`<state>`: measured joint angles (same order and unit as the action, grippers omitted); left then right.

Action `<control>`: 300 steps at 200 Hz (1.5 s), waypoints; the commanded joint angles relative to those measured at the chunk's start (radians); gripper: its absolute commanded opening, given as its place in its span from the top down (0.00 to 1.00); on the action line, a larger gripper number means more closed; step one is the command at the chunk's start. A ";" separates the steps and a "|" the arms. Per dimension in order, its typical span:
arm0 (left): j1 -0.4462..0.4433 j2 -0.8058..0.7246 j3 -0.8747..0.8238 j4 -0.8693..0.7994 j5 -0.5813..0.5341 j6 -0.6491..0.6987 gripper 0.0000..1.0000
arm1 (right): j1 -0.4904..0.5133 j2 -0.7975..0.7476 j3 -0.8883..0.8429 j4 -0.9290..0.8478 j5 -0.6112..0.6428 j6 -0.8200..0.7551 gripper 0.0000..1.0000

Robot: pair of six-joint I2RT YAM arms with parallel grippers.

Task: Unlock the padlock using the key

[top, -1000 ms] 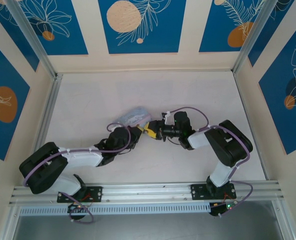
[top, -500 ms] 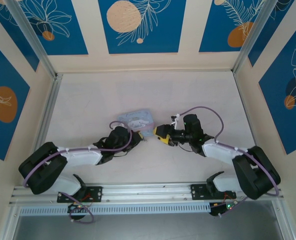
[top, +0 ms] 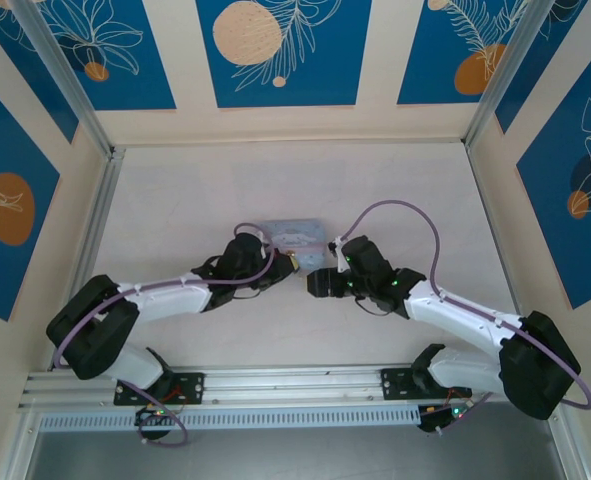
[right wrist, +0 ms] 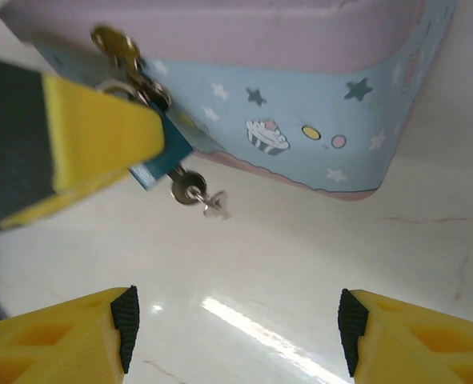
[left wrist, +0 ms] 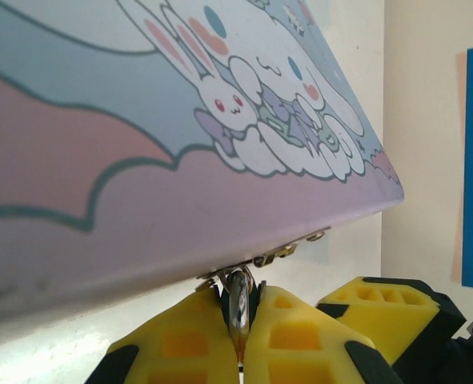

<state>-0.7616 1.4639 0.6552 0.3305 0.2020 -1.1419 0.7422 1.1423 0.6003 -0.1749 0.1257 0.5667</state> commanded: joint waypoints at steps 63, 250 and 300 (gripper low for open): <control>0.015 0.055 0.077 -0.005 0.099 0.021 1.00 | 0.168 0.095 0.058 0.009 0.357 -0.273 0.40; 0.015 0.050 0.081 0.010 0.109 0.002 1.00 | 0.198 0.325 0.210 0.042 0.421 -0.305 0.67; 0.015 0.053 0.087 0.013 0.109 -0.001 1.00 | 0.183 0.314 0.201 0.045 0.388 -0.295 0.87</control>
<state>-0.7498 1.5223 0.7158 0.3199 0.2810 -1.1454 0.9371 1.4609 0.7864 -0.1337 0.5072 0.2802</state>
